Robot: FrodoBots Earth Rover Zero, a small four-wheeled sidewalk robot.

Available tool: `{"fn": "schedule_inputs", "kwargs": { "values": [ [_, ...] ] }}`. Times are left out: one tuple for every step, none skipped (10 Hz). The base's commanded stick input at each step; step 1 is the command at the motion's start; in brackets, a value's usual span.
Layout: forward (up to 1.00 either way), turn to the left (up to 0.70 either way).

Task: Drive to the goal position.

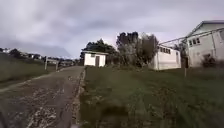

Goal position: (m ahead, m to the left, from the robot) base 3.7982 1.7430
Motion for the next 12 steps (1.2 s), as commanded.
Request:
{"fn": "schedule_inputs", "kwargs": {
  "values": [
    [0.70, 0.00],
    [0.70, 0.00],
    [0.70, 0.00],
    [0.70, 0.00],
    [0.70, 0.00],
    [0.70, 0.00],
    [0.70, 0.00],
    [0.70, 0.00],
    [0.70, 0.00],
    [0.70, 0.00],
    [0.70, 0.00],
    [0.70, 0.00]
  ]
}}
